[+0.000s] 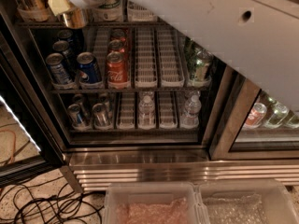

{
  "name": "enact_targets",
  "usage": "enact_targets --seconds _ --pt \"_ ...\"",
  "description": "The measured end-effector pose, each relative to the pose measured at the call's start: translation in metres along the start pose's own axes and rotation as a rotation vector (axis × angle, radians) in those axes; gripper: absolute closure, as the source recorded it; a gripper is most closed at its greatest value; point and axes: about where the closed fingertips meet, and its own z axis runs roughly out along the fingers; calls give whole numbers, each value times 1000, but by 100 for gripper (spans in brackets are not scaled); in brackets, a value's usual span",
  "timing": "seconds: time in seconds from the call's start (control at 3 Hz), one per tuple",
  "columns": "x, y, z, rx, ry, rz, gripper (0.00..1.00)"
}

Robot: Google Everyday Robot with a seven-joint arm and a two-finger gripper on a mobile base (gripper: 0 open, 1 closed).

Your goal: Pick orange can from top shelf of fridge

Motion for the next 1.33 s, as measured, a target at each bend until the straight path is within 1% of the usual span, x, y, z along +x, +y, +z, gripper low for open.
enact_targets --seconds 0.33,0.67,1.0,1.33 --pt "21 9 -9 -20 1 110 100" --pt "65 32 -28 -42 27 301 100" --pt "113 50 -44 -37 85 479 100" --pt "155 55 -66 3 164 614 100"
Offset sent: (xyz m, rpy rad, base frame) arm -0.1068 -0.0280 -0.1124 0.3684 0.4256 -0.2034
